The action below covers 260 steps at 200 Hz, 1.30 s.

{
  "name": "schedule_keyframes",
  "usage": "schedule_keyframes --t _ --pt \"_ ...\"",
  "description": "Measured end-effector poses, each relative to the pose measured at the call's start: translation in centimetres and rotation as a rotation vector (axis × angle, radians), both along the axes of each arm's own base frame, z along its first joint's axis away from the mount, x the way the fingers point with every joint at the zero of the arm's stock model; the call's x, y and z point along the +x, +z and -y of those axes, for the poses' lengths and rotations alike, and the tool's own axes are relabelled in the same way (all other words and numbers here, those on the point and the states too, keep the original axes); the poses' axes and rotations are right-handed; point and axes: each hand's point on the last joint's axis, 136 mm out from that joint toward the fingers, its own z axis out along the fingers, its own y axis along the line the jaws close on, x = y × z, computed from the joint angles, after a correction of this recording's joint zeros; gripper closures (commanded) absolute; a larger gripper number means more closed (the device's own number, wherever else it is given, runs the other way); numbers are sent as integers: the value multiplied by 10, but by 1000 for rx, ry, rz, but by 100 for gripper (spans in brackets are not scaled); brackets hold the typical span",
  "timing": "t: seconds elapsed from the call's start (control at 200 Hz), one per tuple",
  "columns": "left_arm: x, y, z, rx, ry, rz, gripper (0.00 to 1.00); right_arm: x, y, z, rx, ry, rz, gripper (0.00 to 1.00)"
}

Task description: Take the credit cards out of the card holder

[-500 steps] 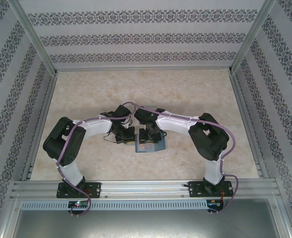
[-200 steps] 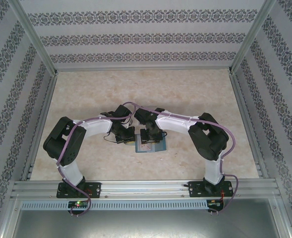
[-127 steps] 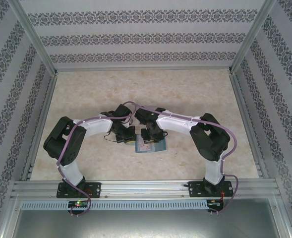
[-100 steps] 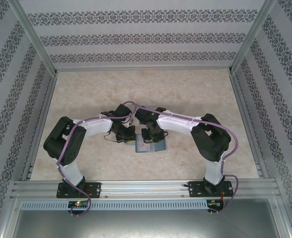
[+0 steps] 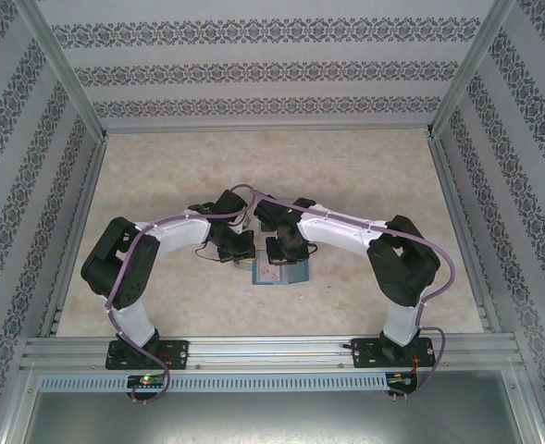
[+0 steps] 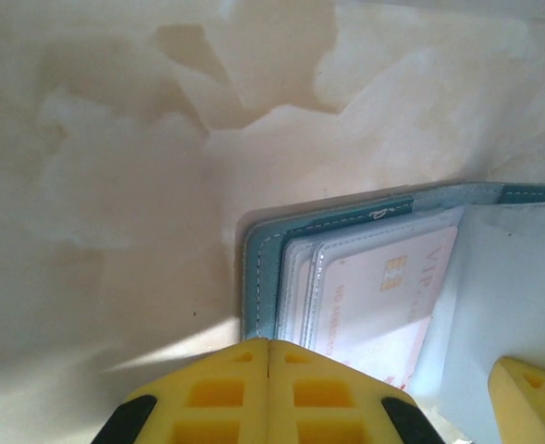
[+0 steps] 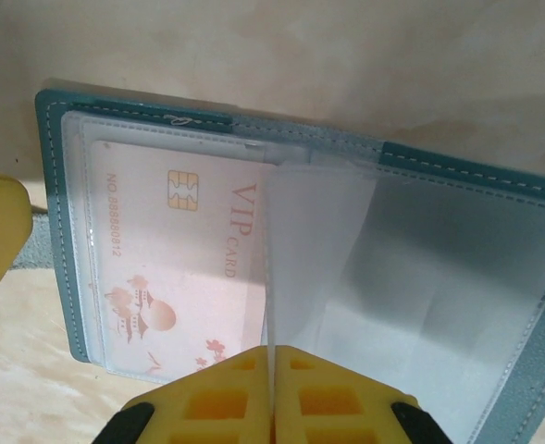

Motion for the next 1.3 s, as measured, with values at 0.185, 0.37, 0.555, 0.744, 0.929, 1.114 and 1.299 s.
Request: schedule_keyframes --t 0.185,0.37,0.555,0.744,0.929,1.114,1.299 --pt "4 7 4 -10 -3 9 100 0 5 0 9 0 8 90" --pt "3 14 13 -22 -25 18 100 0 13 0 23 -1 22 84" --pt "-1 15 21 -26 -48 18 100 -1 14 3 9 3 22 83" --pt "-1 11 22 -20 -50 7 100 -1 14 11 -23 4 31 87" --pt "-2 10 23 -20 -54 7 100 -1 14 21 -51 5 37 89" --pt "-3 7 23 -15 -56 -1 100 -2 8 33 -89 -4 31 89" --pt "-3 6 23 -13 -56 -4 100 -2 5 42 -120 -10 32 86"
